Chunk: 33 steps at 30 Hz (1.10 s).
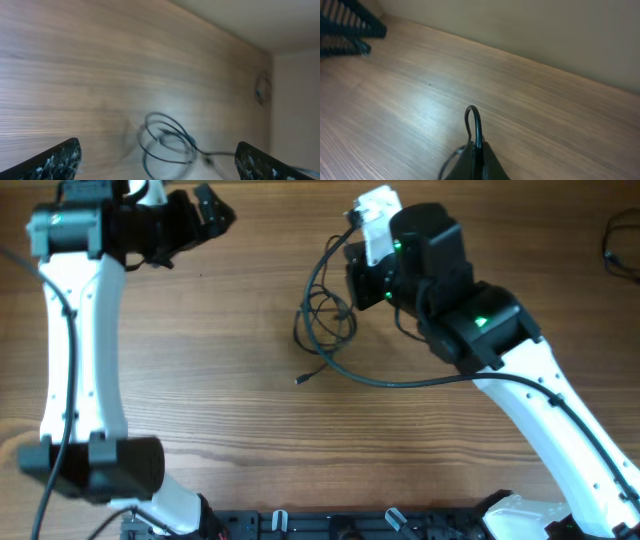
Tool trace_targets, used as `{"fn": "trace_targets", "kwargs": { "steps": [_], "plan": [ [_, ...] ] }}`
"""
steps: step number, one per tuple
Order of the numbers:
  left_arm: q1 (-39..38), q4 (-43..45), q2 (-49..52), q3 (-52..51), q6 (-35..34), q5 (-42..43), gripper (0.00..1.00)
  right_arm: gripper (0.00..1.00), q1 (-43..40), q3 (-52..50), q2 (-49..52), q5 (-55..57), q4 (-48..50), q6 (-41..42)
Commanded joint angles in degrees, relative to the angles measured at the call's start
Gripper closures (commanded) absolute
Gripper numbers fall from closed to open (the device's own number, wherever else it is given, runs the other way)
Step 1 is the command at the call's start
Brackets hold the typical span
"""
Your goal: Untangle cables
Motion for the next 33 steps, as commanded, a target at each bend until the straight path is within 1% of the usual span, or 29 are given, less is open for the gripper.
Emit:
{"fn": "trace_targets", "kwargs": {
  "steps": [1,3,6,8,10,14,15,16,21,24,26,29,33],
  "plan": [
    [-0.66,-0.72,5.27,0.57,1.95,10.56,0.0,0.96,-2.69,0.13,-3.39,-0.09,-0.72,1.49],
    [-2.1,-0.87,9.05,0.57,4.83,10.05,0.0,0.96,-3.93,0.13,-4.33,-0.07,-0.98,1.64],
    [-4.59,-1.22,14.14,0.57,4.63,3.58,0.0,0.96,-5.29,0.13,-5.51,-0.13,-1.05,3.98],
    [-7.3,-1.22,17.59,0.57,-0.92,-6.73,0.0,0.96,-5.29,0.13,-5.66,-0.11,-1.05,3.98],
    [-10.29,-0.87,19.56,0.57,-2.73,-16.24,0.0,0.96,-5.31,0.13,-5.66,0.09,-1.03,4.0],
    [-15.93,1.44,21.77,0.57,-2.95,-23.32,0.0,0.96,-5.31,0.13,-5.77,4.9,-0.81,5.55],
    [-17.59,2.67,22.34,0.57,-4.74,-25.9,0.0,0.96,-5.31,0.13,-5.86,4.9,-0.57,5.57],
    [-18.75,3.54,22.75,0.57,-5.88,-26.86,0.0,0.96,-5.29,0.13,-5.88,4.9,-0.55,5.55],
    [-23.85,3.91,23.17,0.37,-5.88,-26.77,0.01,0.96,-5.31,0.13,-5.92,7.76,-1.51,5.53],
    [-25.92,4.04,23.17,-2.6,-5.81,-27.06,0.0,0.96,-5.31,0.13,-5.92,8.98,-1.51,5.53],
    [-26.21,6.23,23.17,-6.62,-5.68,-29.53,0.0,0.96,-5.31,0.13,-5.92,8.98,-1.51,5.51],
    [-24.61,6.97,23.17,-9.75,-5.68,-30.21,0.0,0.96,-5.31,0.13,-5.92,9.01,-1.51,5.51],
    [-22.64,5.29,23.17,-9.9,-5.66,-24.59,0.0,0.96,-5.35,0.13,-5.92,11.43,-1.33,5.6]
  ]
}}
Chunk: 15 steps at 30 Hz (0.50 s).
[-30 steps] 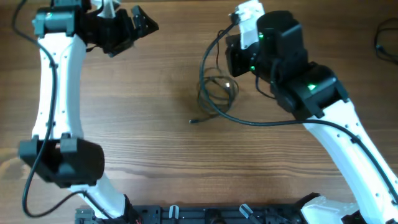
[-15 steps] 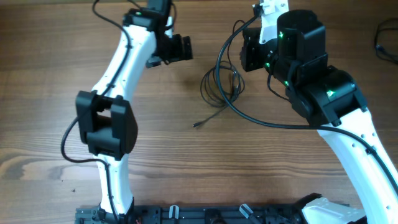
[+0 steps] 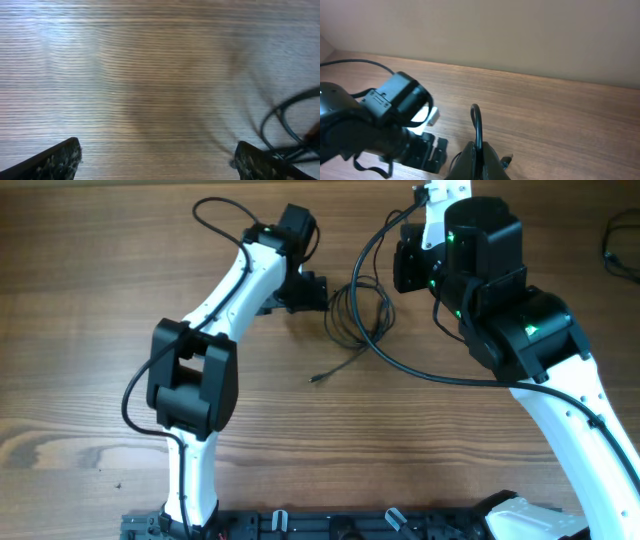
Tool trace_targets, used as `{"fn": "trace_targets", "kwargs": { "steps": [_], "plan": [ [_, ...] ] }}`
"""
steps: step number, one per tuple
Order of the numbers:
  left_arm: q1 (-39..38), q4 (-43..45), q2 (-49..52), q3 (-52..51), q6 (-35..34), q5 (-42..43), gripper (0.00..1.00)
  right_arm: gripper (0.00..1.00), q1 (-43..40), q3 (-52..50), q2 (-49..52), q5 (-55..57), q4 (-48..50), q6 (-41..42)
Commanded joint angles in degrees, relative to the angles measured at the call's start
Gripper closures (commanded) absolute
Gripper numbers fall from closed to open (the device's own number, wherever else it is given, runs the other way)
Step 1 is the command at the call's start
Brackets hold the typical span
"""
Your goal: Untangle cables
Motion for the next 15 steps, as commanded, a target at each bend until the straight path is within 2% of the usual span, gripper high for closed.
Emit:
{"fn": "trace_targets", "kwargs": {
  "steps": [1,6,13,15],
  "plan": [
    [0.96,-0.2,0.66,-0.5,-0.55,4.44,0.0,0.96,-0.22,0.13,-1.29,3.04,0.57,0.83],
    [0.13,0.17,0.66,-1.11,-0.48,5.16,0.01,0.96,-2.86,0.13,-1.29,2.93,0.57,0.83],
    [-0.28,1.27,0.66,-1.4,-0.31,15.63,0.0,0.96,-5.7,0.13,-1.29,2.19,3.39,1.2],
    [-1.16,1.97,0.66,-1.4,-0.31,15.8,0.0,0.96,-5.7,0.13,-1.29,1.57,3.85,1.22]
  ]
}}
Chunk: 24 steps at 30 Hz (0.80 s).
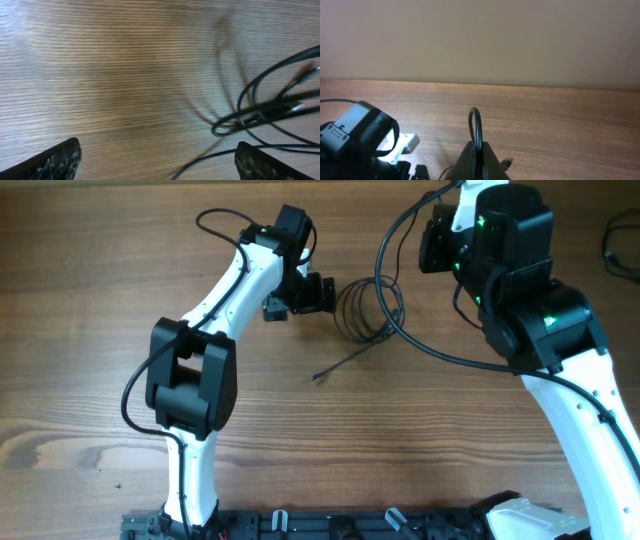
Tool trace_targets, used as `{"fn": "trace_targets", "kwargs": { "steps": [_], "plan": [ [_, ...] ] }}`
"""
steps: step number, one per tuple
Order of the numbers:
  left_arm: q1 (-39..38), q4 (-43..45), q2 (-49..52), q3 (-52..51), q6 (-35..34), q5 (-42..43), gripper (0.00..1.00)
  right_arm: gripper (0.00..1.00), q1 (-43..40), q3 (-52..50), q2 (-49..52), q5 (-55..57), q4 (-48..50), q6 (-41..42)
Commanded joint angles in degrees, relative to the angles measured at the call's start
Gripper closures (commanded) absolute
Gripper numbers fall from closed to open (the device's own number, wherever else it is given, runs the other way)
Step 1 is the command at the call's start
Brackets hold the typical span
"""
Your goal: Untangle cables
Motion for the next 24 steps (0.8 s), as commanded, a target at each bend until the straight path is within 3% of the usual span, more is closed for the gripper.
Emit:
{"fn": "trace_targets", "kwargs": {
  "steps": [1,6,10,24],
  "plan": [
    [-1.66,1.09,0.63,-0.52,-0.31,3.52,0.0,0.96,-0.22,0.13,-1.29,-0.11,0.79,0.66],
    [-3.26,6.19,0.66,-2.27,-0.31,2.95,0.0,0.96,-0.22,0.13,-1.29,-0.11,0.48,0.61],
    [-3.23,5.97,0.66,-2.32,-0.31,-4.96,0.0,0.96,-0.22,0.13,-1.29,-0.11,0.22,0.59],
    [-3.19,12.85,0.74,-2.4,-0.31,-5.01,0.0,0.96,-0.22,0.13,-1.29,-1.4,-0.94,0.63]
  ]
}}
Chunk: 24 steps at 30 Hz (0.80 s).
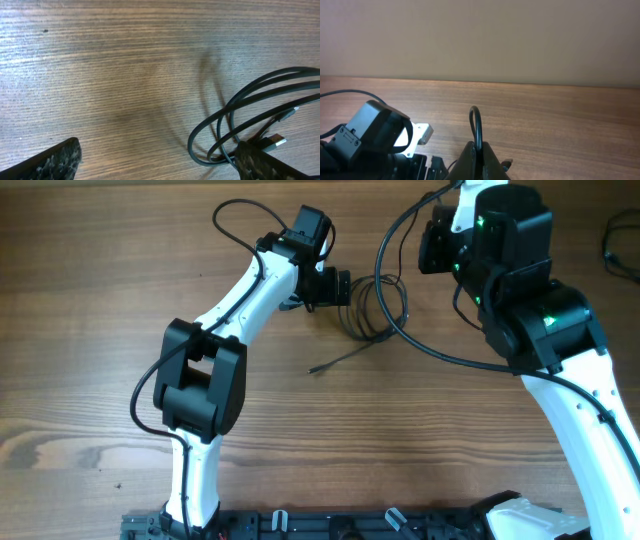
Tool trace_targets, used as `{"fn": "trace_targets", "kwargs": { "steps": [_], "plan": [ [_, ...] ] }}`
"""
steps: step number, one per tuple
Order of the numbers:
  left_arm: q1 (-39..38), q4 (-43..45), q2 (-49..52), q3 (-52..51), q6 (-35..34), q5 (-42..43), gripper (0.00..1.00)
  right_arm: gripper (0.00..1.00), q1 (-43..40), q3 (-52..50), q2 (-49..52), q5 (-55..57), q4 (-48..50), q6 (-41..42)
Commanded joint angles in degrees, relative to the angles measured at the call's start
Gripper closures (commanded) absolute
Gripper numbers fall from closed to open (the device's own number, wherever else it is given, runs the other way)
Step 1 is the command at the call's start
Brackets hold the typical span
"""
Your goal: Untangle cables
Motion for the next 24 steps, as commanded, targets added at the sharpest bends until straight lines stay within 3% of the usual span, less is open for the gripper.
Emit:
{"fn": "trace_targets", "kwargs": {
  "steps": [1,24],
  "plan": [
    [0.07,1.29,0.74,-0.72,-0.31,-0.79,0.0,0.96,-0.22,0.13,-1.29,-1.31,-0.09,0.63],
    [0.11,6.86,0.74,-4.07,-0.33,-2.89,0.0,0.96,-0.22,0.13,-4.33,-9.11,1.09,3.15]
  ]
}}
